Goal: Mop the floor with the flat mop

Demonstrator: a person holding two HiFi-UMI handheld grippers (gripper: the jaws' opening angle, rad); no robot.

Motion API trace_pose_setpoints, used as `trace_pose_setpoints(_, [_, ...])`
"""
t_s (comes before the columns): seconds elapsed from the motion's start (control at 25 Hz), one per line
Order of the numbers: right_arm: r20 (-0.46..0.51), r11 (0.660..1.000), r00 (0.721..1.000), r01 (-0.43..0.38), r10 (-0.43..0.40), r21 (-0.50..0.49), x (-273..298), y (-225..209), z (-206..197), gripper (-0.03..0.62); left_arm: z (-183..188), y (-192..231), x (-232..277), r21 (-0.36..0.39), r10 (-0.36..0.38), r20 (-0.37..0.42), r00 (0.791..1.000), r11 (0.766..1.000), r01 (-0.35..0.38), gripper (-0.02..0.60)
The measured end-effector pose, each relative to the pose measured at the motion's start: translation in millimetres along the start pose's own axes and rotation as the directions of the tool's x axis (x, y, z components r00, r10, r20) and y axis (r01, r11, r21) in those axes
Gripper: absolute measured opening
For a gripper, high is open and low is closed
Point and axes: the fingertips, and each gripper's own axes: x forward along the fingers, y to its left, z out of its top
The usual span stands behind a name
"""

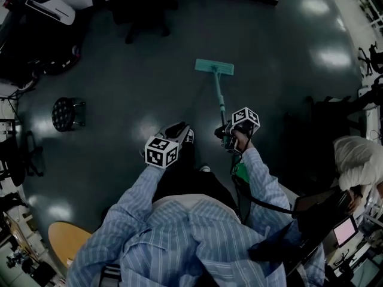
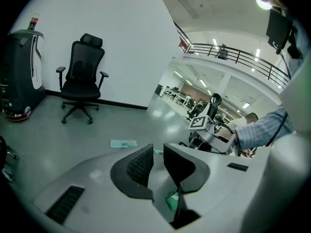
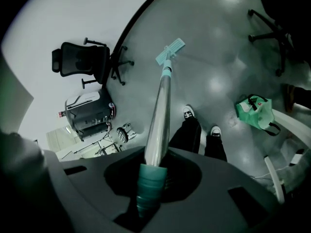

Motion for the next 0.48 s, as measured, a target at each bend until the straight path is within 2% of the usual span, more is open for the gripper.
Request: trace_pose_setpoints(0.48, [-0.048, 0.999, 0.998, 0.028, -0.029, -0.027, -13.7, -123.6, -157.6, 0.058, -56.2, -84.1, -32.1, 0.031, -0.012, 0.033, 0.999, 0.999, 0.011, 0.069])
